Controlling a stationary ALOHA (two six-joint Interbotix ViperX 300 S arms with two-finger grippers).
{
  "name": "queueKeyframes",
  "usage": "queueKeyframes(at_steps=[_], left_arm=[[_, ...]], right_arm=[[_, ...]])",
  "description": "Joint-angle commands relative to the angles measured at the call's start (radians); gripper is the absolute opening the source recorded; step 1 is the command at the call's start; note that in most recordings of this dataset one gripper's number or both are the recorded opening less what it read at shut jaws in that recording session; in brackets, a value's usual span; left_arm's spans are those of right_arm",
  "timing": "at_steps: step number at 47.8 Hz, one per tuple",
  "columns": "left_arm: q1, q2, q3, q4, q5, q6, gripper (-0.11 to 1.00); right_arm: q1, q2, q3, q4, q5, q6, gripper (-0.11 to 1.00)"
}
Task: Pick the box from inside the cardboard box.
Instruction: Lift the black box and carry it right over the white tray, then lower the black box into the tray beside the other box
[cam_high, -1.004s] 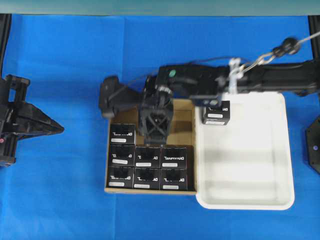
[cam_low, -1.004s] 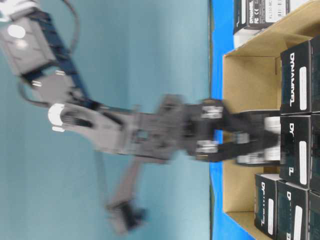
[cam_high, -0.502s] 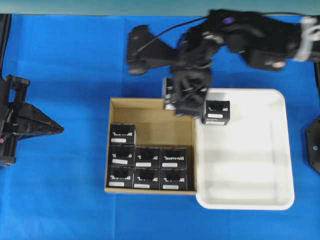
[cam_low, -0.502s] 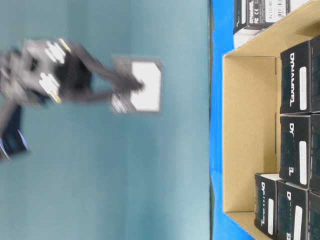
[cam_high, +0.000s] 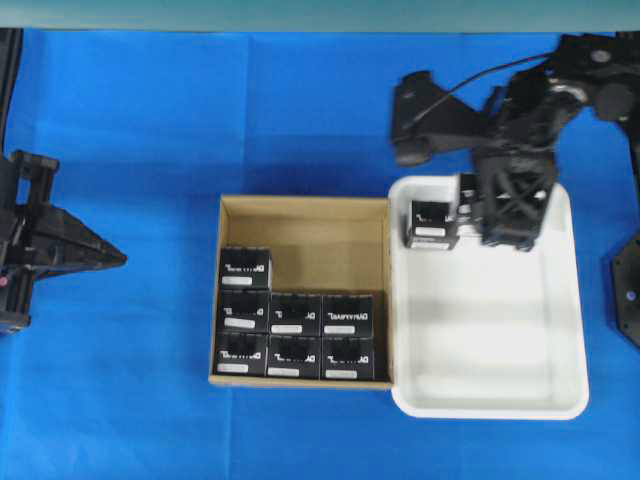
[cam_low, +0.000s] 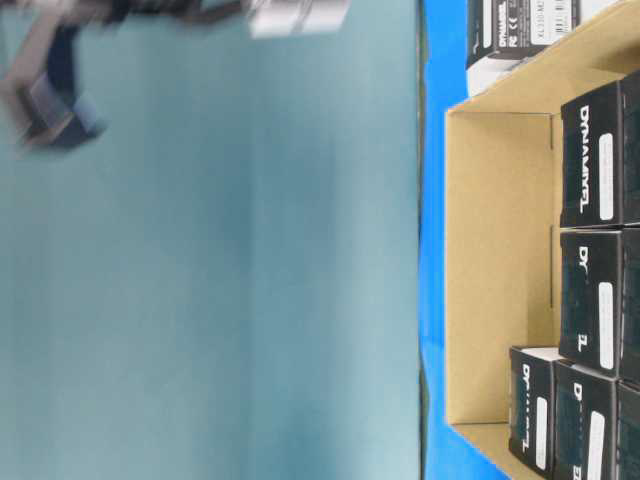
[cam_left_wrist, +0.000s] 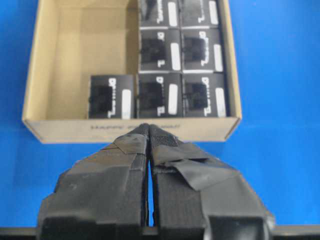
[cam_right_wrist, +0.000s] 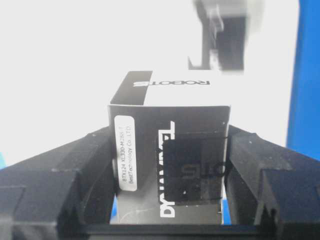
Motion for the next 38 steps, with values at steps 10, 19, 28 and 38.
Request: queueKeyframes(at_steps=[10, 19, 28, 38], left_arm=[[0.0, 0.003, -0.023, 0.003, -0.012, -0.002, -0.01], [-0.002, 0.003, -0.025, 0.003, -0.017, -0.003, -0.01], [-0.002, 0.003, -0.025, 0.002, -0.035, -0.003, -0.01], [0.0, 0.003, -0.026, 0.002, -0.043, -0.005, -0.01]], right_arm=[[0.0, -0.057, 0.202, -0.003, -0.164, -0.074, 0.62], [0.0, -0.048, 0.29, -0.025, -0.313, -0.098, 0.62], [0.0, -0.009, 0.341, -0.092, -0.448, -0.098, 0.62], [-0.009, 0.06, 0.342, -0.101, -0.502, -0.104, 0.62]])
